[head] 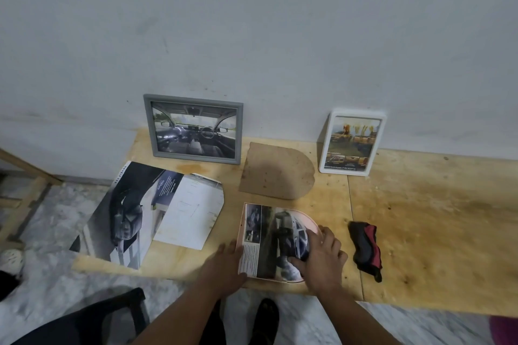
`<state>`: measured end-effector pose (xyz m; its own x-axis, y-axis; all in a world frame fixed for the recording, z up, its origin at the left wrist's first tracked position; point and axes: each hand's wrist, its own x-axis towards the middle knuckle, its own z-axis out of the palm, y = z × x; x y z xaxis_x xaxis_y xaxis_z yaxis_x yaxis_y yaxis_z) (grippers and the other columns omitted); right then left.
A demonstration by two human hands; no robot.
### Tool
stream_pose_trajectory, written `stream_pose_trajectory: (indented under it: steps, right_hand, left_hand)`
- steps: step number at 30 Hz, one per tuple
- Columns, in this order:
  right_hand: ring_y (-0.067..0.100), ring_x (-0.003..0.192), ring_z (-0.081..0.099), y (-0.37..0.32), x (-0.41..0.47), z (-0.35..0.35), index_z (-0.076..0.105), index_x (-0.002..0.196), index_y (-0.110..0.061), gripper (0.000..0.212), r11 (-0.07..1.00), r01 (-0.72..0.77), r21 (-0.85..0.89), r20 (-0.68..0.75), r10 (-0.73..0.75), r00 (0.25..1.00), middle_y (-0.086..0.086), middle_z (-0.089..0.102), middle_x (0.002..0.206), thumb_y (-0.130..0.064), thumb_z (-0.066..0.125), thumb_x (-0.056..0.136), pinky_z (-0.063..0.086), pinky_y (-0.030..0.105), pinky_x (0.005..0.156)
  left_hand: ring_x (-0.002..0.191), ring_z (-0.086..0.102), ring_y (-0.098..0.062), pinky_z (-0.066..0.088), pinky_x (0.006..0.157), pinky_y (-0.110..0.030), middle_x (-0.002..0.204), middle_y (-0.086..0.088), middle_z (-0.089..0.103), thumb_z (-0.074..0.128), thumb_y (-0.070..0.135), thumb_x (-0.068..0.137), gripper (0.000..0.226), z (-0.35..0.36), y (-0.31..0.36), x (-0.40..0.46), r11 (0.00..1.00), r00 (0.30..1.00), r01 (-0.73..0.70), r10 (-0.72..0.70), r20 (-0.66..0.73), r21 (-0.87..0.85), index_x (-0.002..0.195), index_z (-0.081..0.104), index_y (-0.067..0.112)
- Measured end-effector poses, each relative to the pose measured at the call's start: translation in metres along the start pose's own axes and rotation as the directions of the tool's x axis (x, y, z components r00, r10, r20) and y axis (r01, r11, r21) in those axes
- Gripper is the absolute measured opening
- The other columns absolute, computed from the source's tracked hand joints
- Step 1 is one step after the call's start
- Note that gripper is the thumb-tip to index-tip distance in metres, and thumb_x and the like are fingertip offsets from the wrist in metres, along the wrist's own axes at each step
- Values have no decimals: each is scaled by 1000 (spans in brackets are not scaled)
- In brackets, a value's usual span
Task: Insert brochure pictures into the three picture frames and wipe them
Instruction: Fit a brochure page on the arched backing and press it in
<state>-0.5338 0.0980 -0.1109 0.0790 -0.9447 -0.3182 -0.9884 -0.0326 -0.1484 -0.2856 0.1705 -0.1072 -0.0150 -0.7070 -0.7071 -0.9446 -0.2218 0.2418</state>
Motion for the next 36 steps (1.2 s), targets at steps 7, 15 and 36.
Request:
stream_pose_trajectory:
  steps: [7,15,36]
  right_hand:
    - [15,81,70,-6,-15,-31,37,151,-37,71,731,-82,678,66,50,997,2,72,99,-13,68,92,57,42,79]
    - [18,99,74,-46,-24,-119,51,139,-44,55,333,-139,933,139,22,990,-5,64,129,-13,65,97,63,34,75]
    - [16,69,74,-403,35,26,71,117,-16,32,767,-36,640,298,-205,932,3,76,90,0,70,89,61,25,66]
  left_hand:
    - [159,5,-28,26,125,-52,173,0,6,51,52,97,80,0,-9,-2,995,999,-30,31,11,-99,164,13,29]
    - [119,64,-24,49,108,-43,134,-1,67,57,57,98,34,-54,-17,-30,435,983,-62,-128,-130,-898,121,65,33]
    - [70,70,-33,61,68,-42,87,-30,73,66,1,94,9,-30,-327,-59,-393,788,-38,-577,214,-919,94,69,-8]
